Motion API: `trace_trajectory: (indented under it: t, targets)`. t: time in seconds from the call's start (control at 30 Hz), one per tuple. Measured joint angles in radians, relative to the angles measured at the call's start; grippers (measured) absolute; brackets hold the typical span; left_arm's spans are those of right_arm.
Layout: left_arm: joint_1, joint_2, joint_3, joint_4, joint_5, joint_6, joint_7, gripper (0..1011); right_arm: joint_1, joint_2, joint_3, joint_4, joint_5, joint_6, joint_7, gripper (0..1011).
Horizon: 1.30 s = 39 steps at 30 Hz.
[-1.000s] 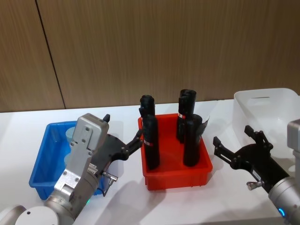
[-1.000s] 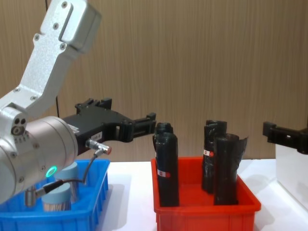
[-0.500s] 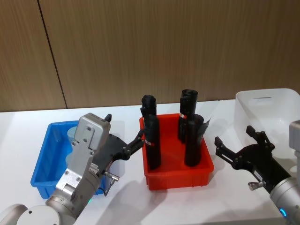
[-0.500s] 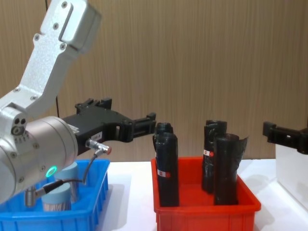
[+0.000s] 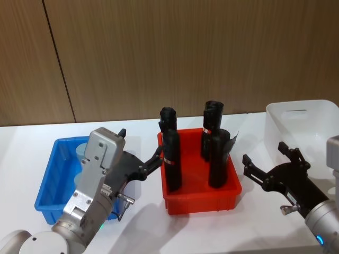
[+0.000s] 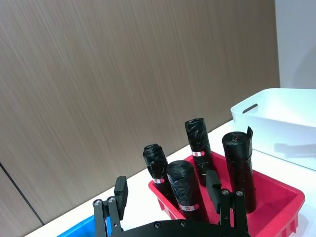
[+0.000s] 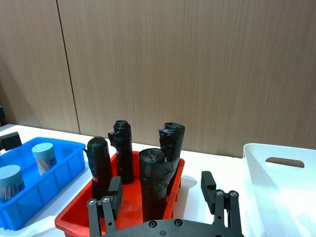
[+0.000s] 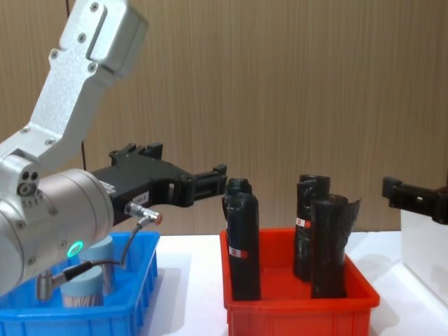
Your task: Pick the cotton swabs from the blue box and place them into the white box.
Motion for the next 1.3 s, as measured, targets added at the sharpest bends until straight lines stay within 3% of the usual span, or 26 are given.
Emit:
trace_trajectory:
  t: [0.47, 0.93, 1.3]
  targets:
    - [-0.013, -0.008, -0.015, -0.006, -0.009, 0.063, 0.026, 1004, 0.0, 0.0, 0.0, 0.0, 0.0, 0.0, 0.0, 1001]
    - [-0.044, -0.004, -0.077, 0.046, -0.119, 0.177, 0.08, 1004, 0.0, 0.0, 0.0, 0.0, 0.0, 0.0, 0.0, 1001]
    - [-0.065, 0.002, -0.117, 0.12, -0.193, 0.212, 0.083, 1004, 0.0, 0.0, 0.0, 0.0, 0.0, 0.0, 0.0, 1001]
